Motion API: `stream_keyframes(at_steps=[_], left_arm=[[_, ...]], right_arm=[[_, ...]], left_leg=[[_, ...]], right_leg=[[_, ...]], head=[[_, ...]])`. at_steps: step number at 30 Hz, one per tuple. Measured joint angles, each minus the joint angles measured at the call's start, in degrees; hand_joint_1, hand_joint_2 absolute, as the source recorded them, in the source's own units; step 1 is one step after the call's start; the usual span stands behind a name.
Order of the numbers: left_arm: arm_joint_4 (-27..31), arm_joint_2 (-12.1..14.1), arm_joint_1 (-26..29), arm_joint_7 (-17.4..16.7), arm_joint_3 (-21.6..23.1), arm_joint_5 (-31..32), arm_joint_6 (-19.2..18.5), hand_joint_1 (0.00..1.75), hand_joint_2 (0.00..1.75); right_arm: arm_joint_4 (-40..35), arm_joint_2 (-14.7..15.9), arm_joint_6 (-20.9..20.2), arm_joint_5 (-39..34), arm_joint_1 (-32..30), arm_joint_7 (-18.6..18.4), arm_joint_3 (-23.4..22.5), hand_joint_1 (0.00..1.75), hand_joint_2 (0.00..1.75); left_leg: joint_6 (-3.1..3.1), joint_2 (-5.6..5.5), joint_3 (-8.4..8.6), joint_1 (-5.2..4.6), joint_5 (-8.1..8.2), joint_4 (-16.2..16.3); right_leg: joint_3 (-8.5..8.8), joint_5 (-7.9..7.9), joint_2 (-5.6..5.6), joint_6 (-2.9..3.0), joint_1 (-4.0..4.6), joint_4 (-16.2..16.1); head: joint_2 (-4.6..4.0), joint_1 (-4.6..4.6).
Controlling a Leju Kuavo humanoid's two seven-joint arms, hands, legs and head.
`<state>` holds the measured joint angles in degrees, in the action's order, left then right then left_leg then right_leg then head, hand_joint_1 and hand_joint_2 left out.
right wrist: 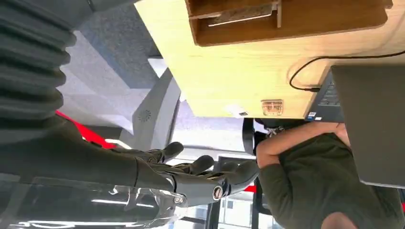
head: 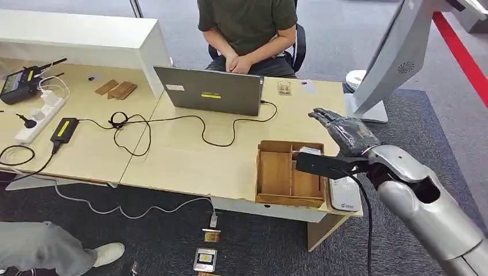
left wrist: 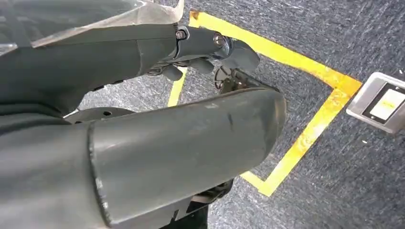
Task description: Pass the card to the sensor for recognition and then transmit it.
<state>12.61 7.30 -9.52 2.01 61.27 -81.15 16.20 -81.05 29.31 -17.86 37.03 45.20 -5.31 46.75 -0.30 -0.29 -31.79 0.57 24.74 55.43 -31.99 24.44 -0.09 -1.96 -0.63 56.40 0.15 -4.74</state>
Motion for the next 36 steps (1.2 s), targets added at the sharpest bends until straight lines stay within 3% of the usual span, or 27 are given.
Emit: stream_keyframes(at_steps=[17, 36], left_arm=[[0.0, 0.0, -0.1, 0.2, 0.0, 0.4, -0.6, 0.00, 0.00], [0.0, 0.2, -0.2, -1.0, 0.0, 1.3, -0.2, 0.00, 0.00]], right_arm=[[1.4, -1.8, -0.4, 1.6, -1.8, 0.4, 0.3, 0.00, 1.75], [3.7, -6.2, -0.8, 2.1, -0.8, 1.9, 1.3, 0.00, 1.75]], left_leg=[[0.00, 0.00, -0.01, 0.00, 0.00, 0.0], [0.00, 0.00, -0.01, 0.00, 0.00, 0.0]], right_leg=[[0.01, 0.00, 0.00, 0.00, 0.00, 0.0], [0.00, 0.00, 0.00, 0.00, 0.01, 0.0]], head=[[0.00, 0.02], [0.00, 0.00]])
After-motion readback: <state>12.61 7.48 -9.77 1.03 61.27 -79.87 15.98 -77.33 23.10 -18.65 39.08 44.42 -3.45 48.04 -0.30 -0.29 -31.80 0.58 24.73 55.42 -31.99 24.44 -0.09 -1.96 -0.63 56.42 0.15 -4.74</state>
